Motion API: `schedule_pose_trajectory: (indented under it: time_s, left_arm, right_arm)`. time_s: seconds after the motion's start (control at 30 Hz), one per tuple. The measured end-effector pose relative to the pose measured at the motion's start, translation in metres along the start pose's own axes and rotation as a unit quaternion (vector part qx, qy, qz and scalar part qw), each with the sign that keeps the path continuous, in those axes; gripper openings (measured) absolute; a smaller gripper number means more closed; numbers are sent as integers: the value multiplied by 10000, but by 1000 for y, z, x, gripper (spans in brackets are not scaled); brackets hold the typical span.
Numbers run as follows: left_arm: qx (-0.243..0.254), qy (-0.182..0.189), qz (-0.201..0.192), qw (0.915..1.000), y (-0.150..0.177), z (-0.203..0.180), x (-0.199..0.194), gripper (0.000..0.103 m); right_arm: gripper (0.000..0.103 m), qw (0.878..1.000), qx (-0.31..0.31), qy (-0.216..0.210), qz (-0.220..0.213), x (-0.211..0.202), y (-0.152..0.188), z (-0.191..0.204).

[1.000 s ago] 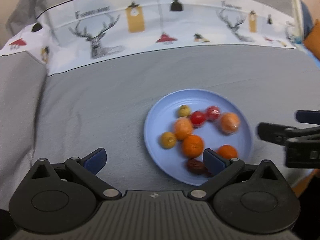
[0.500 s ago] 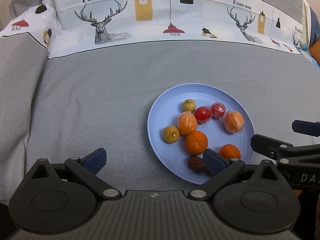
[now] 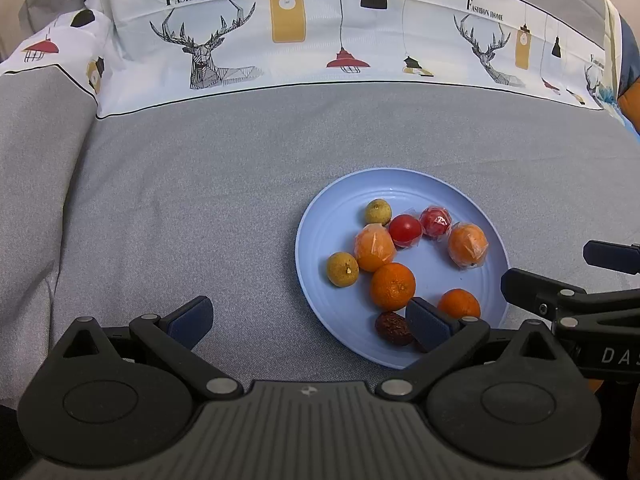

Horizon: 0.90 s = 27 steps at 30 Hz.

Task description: Organize fruits

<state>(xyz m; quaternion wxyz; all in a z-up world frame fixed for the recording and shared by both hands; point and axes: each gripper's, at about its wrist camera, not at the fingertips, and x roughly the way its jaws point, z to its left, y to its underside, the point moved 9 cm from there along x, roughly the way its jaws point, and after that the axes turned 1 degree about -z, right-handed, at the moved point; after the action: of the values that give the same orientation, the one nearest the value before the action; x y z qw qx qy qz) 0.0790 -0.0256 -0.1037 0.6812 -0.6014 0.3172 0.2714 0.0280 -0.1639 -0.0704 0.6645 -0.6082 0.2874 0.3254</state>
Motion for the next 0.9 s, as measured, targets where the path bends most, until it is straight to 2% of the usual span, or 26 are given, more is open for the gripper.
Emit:
schedule_pose_trajectory:
  time_s: [0.9]
  left_arm:
    - [-85, 87, 55, 9999, 1, -1, 2, 102]
  right_arm:
    - [102, 10000, 34, -8, 2, 0, -1, -1]
